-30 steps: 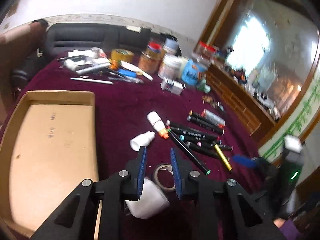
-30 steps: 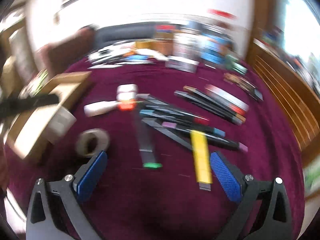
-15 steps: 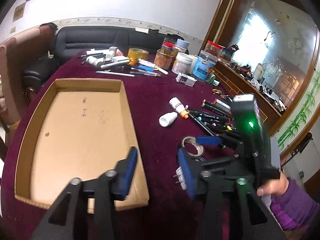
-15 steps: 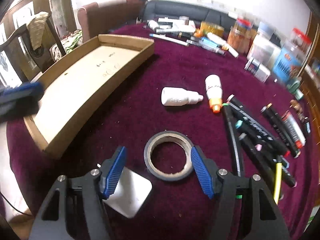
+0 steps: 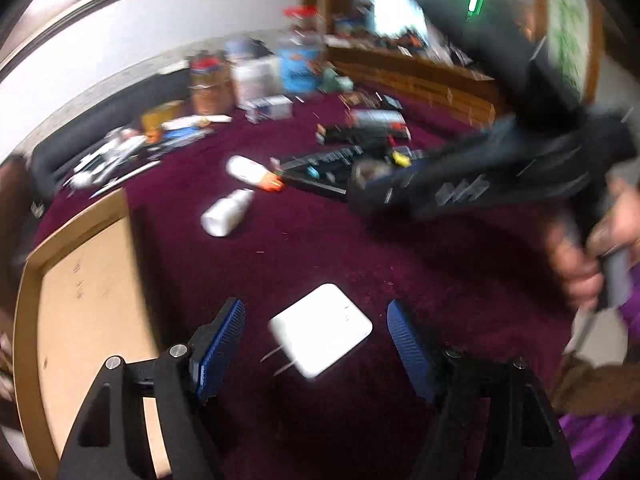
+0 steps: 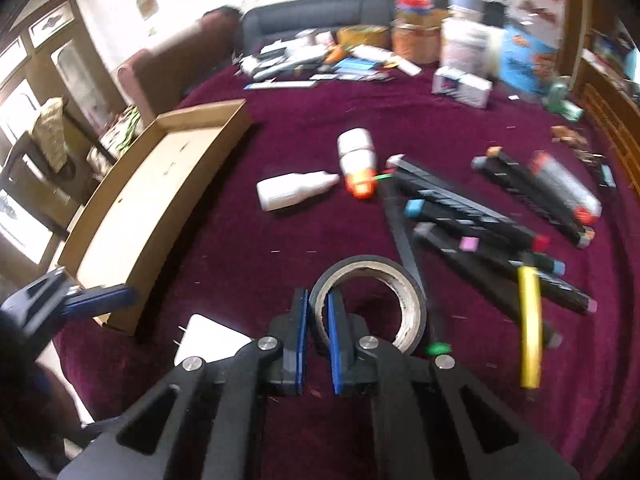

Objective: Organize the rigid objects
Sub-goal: 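Grasp the white charger with the left tool while the right tool grasps the black tape roll, then carry charger and tape roll into the cardboard box and open both tools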

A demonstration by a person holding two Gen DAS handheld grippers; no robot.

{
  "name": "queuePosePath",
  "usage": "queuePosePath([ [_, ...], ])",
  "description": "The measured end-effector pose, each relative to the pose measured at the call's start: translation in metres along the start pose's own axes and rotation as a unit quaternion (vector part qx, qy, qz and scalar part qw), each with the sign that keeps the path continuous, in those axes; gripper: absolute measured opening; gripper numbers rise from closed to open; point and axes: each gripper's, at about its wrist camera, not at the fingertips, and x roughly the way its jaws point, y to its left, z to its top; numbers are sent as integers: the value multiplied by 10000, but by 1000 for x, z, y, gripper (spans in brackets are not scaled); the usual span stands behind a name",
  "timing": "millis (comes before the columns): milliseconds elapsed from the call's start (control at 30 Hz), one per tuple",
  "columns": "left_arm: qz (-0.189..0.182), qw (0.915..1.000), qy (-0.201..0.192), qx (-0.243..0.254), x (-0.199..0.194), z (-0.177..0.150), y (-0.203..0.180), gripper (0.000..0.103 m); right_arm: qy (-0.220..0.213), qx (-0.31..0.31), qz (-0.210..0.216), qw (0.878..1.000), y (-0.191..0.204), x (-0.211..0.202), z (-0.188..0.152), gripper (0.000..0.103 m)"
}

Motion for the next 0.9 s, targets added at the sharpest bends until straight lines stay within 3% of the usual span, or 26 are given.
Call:
queuePosePath([
  [67, -148, 9989, 354, 263, 18, 2, -6, 79, -26, 52, -1, 10000, -7, -6, -2, 9],
  [167, 114, 9970, 412, 651, 25, 2, -18, 81, -65, 114, 33, 9999, -11, -12, -8, 9],
  [233, 123, 9975, 440, 543, 20, 3, -17, 66, -79, 141, 88, 9998, -11, -11, -6, 9],
  [267, 85, 9982, 387, 452, 14, 4, -14, 39, -89, 155, 118, 9998, -11, -12, -7, 9],
  [300, -131, 9989, 374, 240, 9, 6, -8, 28, -97, 155, 140, 9997, -10, -11, -6, 9],
  [367, -305, 9990, 291, -133, 2, 6, 2, 19, -141, 151, 178, 9996, -8, -11, -3, 9],
  [467, -324, 9989, 262, -211, -2, 6, 3, 17, -189, 75, 215, 9996, 1, -13, -1, 9],
  [567, -105, 9997, 198, 95, -3, 3, -5, 26, -195, -10, 203, 9996, 7, -13, 1, 9],
  [633, 249, 9991, 107, 336, -4, 4, -8, 55, -190, -7, 180, 9997, 7, -12, 1, 9],
  [667, 295, 9988, 30, 402, -5, 5, -6, 78, -188, 8, 173, 9997, 7, -12, 1, 9],
  [700, 222, 9987, -82, 453, -9, 6, -5, 89, -193, 30, 165, 9997, 6, -12, 1, 9],
  [767, -126, 9986, -120, 502, -11, 10, 2, 95, -199, 71, 165, 9996, 4, -13, -1, 9],
  [900, -472, 9937, 360, 951, 6, 14, 2, 96, -189, 159, 191, 9995, -1, -12, -2, 9],
])
